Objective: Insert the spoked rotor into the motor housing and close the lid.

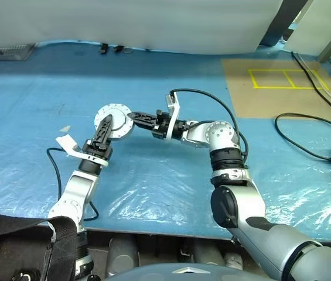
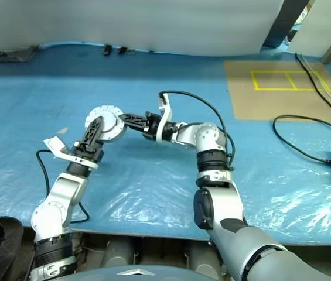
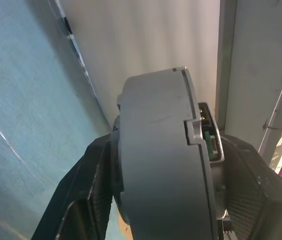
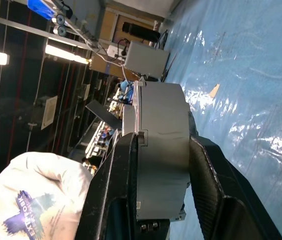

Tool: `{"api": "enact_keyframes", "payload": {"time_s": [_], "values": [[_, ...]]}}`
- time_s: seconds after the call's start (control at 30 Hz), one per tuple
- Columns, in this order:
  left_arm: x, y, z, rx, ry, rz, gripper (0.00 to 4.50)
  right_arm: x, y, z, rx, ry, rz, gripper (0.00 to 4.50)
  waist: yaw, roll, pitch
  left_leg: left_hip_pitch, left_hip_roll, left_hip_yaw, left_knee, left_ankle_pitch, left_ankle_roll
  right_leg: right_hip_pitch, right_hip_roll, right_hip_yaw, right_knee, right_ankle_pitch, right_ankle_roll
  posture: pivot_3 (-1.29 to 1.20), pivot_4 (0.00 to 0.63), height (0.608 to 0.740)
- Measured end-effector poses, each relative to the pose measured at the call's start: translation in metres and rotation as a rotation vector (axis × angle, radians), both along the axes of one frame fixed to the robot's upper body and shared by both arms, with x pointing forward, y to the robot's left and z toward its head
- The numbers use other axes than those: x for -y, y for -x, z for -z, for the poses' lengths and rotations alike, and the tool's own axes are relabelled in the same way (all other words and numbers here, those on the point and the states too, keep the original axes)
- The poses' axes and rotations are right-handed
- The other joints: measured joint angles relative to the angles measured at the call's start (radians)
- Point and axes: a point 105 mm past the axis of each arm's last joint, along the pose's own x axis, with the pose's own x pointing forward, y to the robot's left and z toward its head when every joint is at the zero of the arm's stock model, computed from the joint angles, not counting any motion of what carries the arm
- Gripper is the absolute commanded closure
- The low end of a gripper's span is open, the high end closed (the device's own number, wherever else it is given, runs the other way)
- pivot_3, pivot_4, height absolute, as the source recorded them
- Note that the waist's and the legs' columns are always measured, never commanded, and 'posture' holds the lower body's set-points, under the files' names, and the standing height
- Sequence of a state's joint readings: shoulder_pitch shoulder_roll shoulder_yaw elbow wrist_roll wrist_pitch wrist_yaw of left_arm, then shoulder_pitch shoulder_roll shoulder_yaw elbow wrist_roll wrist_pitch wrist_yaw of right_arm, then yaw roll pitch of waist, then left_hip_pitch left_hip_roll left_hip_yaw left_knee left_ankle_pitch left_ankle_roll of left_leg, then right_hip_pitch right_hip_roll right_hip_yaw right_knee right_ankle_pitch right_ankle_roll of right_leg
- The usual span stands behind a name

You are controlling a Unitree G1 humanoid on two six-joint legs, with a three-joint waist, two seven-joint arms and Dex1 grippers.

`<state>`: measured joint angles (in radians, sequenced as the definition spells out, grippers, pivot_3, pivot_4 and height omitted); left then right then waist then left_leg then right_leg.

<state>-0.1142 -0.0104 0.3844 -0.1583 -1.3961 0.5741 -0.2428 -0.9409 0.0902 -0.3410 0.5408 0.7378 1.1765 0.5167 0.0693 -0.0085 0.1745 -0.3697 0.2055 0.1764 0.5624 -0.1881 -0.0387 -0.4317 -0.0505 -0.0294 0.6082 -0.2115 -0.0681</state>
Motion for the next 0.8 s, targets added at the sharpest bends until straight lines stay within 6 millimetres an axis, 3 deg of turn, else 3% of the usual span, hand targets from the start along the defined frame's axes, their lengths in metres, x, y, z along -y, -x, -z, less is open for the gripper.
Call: {"api": "enact_keyframes", "payload": {"time_s": [0.27, 0.43, 0.63, 0.8], "values": [[0.007, 0.002, 0.013, -0.063, 0.045, 0.025, 1.9, 0.001, -0.013, -0.016, 0.076, -0.016, 0.084, 0.68, -0.002, 0.0, 0.0, 0.0, 0.0, 0.0, 0.001, 0.0, 0.0, 0.0, 0.002, 0.001, 0.0, 0.0, 0.0, 0.0, 0.15, 0.74], [-0.006, -0.002, 0.014, -0.078, 0.105, -0.07, 1.9, -0.006, -0.017, -0.023, 0.151, -0.016, 0.13, 0.68, -0.002, -0.001, 0.0, 0.0, 0.0, 0.0, 0.001, 0.0, 0.0, 0.0, 0.003, 0.001, 0.0, 0.0, 0.0, 0.0, 0.15, 0.74], [-0.038, -0.004, 0.008, -0.04, 0.165, -0.227, 1.9, -0.008, -0.025, -0.046, 0.402, 0.073, 0.199, 0.68, -0.001, -0.002, 0.001, 0.0, 0.0, 0.0, 0.001, 0.0, 0.0, 0.0, 0.003, 0.001, 0.0, 0.0, 0.0, 0.0, 0.15, 0.74], [-0.051, -0.017, 0.019, -0.098, 0.087, -0.357, 1.9, -0.001, -0.038, -0.06, 0.534, 0.141, 0.292, 0.68, 0.0, -0.006, 0.003, 0.0, 0.0, 0.0, 0.003, 0.0, 0.0, 0.001, 0.003, 0.001, 0.0, 0.002, 0.002, 0.0, 0.15, 0.74]]}}
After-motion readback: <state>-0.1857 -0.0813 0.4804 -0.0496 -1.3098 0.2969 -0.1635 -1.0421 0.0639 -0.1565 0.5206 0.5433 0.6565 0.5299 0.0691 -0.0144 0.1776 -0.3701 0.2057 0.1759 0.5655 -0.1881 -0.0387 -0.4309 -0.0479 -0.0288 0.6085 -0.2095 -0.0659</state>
